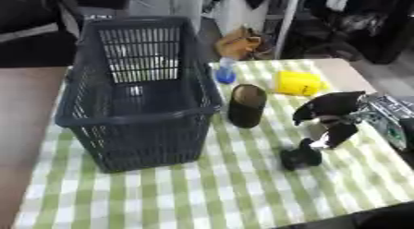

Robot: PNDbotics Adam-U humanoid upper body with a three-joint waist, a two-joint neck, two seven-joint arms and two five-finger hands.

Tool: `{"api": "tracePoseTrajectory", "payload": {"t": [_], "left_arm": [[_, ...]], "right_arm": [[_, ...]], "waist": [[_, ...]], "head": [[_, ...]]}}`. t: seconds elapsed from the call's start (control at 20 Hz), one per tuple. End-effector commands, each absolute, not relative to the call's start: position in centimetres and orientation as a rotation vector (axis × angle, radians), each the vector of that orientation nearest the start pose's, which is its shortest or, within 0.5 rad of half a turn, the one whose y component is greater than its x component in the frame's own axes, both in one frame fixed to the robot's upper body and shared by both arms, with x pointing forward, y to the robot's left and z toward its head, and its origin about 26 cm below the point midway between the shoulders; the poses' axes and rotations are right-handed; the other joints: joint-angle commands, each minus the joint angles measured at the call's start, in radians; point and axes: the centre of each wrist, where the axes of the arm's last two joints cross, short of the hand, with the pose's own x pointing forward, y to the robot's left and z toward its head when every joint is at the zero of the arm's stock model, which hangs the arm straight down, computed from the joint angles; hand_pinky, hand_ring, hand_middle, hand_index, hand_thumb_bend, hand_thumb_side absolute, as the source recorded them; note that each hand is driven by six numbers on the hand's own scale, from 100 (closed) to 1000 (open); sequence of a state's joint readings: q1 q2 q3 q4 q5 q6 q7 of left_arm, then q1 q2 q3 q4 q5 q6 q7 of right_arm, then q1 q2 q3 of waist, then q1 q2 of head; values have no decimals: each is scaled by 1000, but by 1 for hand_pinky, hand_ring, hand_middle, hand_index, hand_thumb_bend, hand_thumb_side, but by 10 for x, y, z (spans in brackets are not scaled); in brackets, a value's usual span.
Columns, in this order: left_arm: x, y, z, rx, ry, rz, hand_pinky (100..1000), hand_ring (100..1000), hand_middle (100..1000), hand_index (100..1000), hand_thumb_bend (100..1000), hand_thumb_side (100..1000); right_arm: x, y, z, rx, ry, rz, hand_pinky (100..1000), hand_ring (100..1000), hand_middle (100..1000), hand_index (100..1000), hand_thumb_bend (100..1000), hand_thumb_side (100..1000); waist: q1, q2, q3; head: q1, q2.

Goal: Pick up objects on the table and place them in the box.

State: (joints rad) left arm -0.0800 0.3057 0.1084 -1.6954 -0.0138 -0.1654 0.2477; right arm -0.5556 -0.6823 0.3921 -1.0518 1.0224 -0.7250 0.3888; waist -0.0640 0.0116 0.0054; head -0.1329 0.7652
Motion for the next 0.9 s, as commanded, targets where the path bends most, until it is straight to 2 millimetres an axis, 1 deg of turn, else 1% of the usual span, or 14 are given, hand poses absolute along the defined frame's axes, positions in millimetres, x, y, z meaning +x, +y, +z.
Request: {"api": "tracePoseTrajectory", "payload": {"t": [0.05, 0.9], "left_arm": [[295, 333, 80, 480, -1991, -7, 387, 795, 735, 804, 446, 933], [295, 334, 80, 485, -1991, -8, 387, 796, 735, 804, 447, 933]], "right_arm": [[398, -372, 90, -377, -885, 2519, 865, 878, 847, 875, 480, 962], [394, -374, 85, -338, -856, 2522, 862, 874, 843, 872, 484, 970]], "waist": [[1, -9, -1], [0, -9, -4]], "head": [[0, 5], [2, 5]]}}
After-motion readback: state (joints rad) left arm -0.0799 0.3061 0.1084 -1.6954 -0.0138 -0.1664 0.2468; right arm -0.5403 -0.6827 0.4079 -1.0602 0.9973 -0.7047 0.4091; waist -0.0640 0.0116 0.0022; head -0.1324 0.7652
